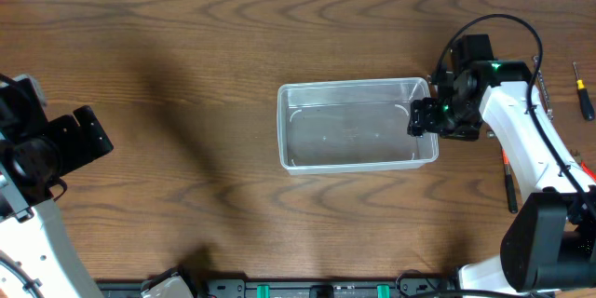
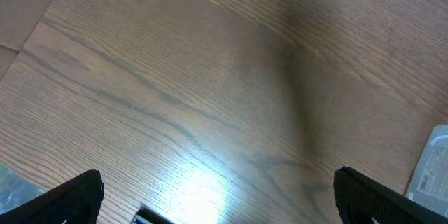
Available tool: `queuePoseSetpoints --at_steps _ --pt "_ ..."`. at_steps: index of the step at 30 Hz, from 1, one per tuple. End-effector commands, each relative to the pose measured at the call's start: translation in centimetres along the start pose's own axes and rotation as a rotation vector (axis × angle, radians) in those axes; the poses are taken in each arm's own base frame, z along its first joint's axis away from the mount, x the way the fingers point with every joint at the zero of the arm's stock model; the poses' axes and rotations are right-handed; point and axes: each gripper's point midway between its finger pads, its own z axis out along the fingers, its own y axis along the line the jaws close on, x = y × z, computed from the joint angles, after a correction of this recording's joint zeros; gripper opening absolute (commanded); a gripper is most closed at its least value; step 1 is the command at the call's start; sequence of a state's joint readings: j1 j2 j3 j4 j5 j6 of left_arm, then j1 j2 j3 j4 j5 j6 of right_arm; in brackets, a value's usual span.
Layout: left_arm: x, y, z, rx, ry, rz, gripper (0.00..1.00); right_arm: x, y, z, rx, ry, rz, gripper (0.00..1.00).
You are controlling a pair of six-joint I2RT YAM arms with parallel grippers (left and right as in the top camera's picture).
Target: Pack container
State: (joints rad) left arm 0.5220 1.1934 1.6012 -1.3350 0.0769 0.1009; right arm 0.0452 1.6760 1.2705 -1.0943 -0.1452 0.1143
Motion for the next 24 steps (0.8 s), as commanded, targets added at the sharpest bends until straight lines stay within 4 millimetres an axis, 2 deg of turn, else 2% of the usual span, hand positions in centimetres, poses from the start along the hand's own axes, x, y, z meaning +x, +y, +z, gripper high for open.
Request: queuePoseSetpoints --at_steps 1,4,9,17,24 --pt "-0.28 -0.04 -0.17 0.007 -0.008 -0.017 0.98 -0.57 0.02 -1.15 0.021 -0.036 0.008 0.59" --pt "-0.27 -0.04 -0.17 0.007 -0.008 -0.017 0.98 -0.42 -0.11 -1.15 0.029 -0.031 0.017 0.44" --pt "-0.27 -0.04 -0.17 0.007 -0.008 -0.017 0.98 -0.42 -0.17 -1.15 0.032 -0.031 0.028 0.32" --pt "-0.27 -0.04 -0.17 0.007 -0.008 -0.017 0.98 -0.43 -0.24 -1.14 0.037 -0.031 0.012 0.19" --pt "-0.26 -0.05 -0.17 0.007 -0.008 -0.017 0.98 -0.41 -0.44 -1.15 0.048 -0.030 -0.017 0.18"
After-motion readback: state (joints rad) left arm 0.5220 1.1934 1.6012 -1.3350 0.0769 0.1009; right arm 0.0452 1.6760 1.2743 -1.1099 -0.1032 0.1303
